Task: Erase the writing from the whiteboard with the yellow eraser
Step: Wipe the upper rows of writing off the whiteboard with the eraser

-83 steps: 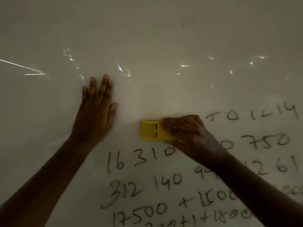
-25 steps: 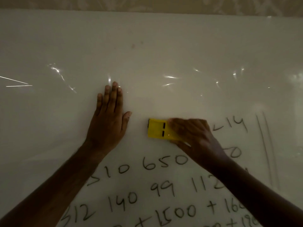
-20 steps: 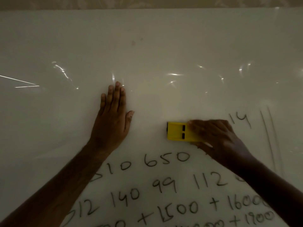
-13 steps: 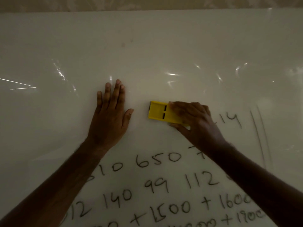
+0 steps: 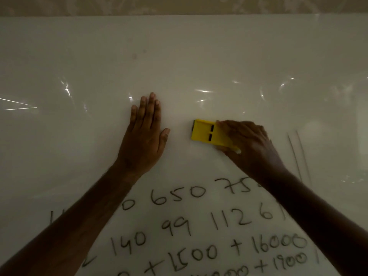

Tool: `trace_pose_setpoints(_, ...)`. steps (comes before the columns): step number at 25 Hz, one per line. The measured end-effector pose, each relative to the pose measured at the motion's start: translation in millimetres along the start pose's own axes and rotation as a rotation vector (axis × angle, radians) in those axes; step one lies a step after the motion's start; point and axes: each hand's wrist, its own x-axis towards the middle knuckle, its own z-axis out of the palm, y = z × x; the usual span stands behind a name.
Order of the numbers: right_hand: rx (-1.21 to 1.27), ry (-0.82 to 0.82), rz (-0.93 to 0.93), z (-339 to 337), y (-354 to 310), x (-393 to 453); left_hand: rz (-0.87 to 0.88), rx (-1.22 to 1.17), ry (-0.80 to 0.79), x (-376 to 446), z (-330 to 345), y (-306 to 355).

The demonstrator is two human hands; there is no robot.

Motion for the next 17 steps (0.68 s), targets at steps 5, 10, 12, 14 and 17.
trace_pose_setpoints(5, -0.023, -0.092, -0.078, -17, 22, -63, 0.021, -0.003, -0.004, -3, -2, -1)
trace_pose_setpoints(10, 0.003, -0.059, 0.147, -23, 44, -20, 0.003, 0.025, -0.016, 1, 0, 9)
trace_pose_setpoints(12, 0.045, -0.031, 0.189, -19, 34, -4, 0.006, 0.013, -0.014, 3, 0, 11)
trace_pose_setpoints(14, 0.048, -0.06, 0.123, -14, 24, -13, 0.008, 0.009, -0.012, 3, 0, 11)
trace_pose_setpoints(17, 0.018, -0.108, 0.01, -15, 26, -58, 0.02, -0.008, -0.021, 4, -2, 11)
